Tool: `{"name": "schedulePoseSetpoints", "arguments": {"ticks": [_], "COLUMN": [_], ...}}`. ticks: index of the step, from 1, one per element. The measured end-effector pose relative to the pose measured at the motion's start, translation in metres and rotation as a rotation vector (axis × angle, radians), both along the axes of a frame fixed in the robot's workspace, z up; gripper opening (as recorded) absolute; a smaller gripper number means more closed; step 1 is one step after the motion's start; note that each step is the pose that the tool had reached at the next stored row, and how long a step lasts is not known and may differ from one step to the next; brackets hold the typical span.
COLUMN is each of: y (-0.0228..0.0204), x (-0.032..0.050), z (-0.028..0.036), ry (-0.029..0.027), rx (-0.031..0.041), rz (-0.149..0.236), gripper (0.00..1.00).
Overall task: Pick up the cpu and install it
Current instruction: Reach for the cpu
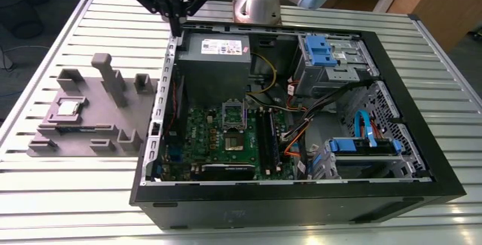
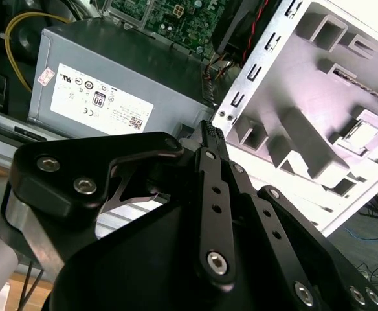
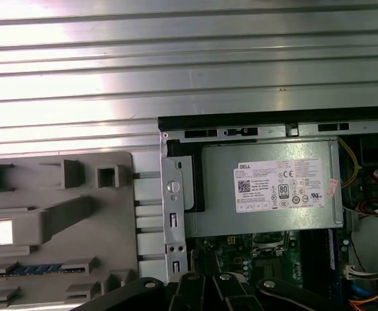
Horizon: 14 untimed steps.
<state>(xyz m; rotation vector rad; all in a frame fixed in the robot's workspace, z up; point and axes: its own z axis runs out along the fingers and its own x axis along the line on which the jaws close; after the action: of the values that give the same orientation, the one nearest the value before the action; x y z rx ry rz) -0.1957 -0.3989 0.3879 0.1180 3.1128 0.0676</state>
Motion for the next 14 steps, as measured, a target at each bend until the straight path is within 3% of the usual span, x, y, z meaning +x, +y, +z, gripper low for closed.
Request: {"name": "schedulePoseSetpoints", "arguments": {"ticks": [14], "y": [0.0], "x": [-0.0045], "z": [0.0], "ry": [0.0], "rx": [0.0], "rz": [0.0], "gripper": [0.1]}}
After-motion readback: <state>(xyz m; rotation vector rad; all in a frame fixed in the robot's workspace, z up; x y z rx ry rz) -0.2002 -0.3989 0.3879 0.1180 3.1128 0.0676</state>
